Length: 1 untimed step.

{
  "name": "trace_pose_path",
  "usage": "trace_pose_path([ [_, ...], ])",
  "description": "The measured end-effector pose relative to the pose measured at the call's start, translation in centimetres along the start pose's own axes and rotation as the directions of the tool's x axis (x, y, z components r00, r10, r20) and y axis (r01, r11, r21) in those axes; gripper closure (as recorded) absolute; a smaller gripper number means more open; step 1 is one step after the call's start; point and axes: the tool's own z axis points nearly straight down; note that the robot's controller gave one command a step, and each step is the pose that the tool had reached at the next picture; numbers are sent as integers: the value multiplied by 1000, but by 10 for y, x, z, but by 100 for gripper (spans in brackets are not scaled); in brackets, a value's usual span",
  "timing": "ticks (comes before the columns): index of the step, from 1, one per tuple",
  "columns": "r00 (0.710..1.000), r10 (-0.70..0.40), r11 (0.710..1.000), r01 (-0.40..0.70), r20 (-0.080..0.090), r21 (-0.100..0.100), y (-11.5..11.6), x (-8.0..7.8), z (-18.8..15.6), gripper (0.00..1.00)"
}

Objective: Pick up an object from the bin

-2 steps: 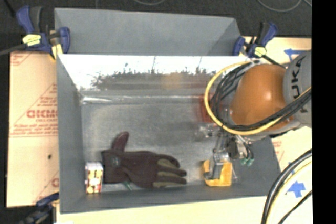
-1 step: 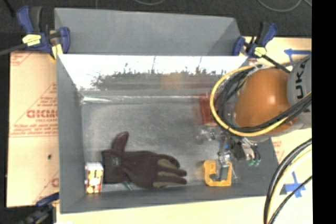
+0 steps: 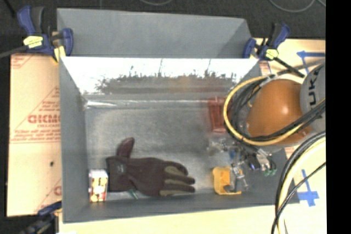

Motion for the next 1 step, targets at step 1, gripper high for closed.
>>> trace_pose_path([
  [1, 995, -97, 995, 97, 11, 2, -13, 10, 29, 100],
])
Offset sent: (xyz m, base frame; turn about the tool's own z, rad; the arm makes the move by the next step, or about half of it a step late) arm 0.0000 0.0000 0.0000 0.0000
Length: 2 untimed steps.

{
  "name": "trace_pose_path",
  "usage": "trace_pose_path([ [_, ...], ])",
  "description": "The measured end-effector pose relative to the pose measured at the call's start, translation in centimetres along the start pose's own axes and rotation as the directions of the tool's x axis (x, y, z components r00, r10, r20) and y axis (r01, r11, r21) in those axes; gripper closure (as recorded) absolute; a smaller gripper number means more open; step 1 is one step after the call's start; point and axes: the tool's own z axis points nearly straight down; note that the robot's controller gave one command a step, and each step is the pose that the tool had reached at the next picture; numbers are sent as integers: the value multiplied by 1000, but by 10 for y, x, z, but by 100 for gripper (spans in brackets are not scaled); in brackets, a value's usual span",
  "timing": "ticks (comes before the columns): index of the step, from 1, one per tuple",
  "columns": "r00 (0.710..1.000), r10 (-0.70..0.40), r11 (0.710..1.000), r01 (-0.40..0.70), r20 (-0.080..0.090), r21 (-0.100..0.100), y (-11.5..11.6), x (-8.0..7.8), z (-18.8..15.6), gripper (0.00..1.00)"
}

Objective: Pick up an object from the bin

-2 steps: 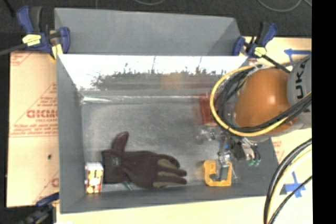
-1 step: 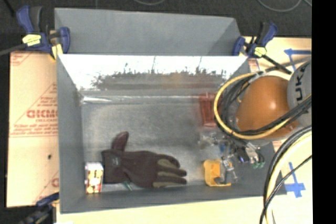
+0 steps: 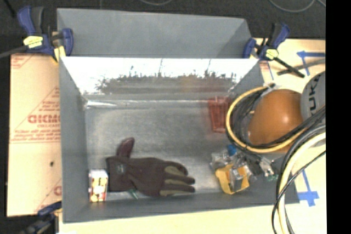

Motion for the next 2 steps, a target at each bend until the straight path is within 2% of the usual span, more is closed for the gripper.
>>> trace_pose_path([
  [1, 1000, 0, 1000, 0, 0, 0, 0, 0, 0, 100],
  [2, 1000, -7, 1000, 7, -1, 0, -1, -10, -16, 100],
])
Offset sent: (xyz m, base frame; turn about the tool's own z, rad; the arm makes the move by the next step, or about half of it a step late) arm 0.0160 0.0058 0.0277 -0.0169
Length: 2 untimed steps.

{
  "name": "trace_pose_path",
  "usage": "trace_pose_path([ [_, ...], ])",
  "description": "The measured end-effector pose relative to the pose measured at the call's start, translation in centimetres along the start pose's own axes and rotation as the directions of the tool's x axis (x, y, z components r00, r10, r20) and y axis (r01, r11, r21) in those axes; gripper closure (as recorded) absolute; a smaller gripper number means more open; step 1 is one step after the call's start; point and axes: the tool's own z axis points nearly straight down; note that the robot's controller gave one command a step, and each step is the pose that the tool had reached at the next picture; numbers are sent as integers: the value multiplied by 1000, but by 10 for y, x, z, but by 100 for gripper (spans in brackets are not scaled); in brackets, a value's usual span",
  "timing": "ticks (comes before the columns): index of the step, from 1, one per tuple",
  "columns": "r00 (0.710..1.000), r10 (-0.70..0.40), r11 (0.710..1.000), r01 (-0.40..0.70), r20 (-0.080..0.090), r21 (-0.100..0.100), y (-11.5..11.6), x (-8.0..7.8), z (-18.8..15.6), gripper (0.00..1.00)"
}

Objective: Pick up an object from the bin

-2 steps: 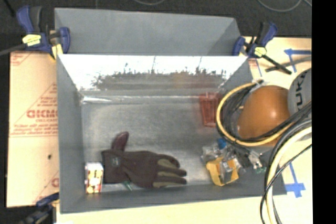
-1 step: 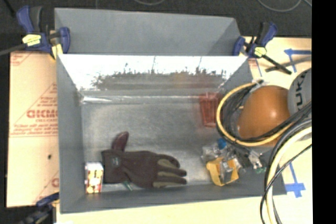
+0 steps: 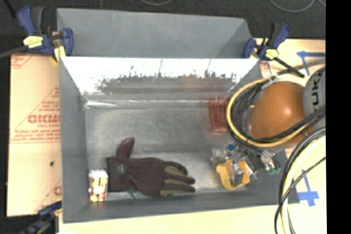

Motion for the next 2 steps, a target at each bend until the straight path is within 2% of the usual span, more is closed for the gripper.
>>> trace_pose_path([
  [1, 1000, -7, 1000, 7, 0, -1, 6, 8, -40, 100],
  [2, 1000, 12, 1000, -12, 3, 1, 2, -9, -112, 100],
])
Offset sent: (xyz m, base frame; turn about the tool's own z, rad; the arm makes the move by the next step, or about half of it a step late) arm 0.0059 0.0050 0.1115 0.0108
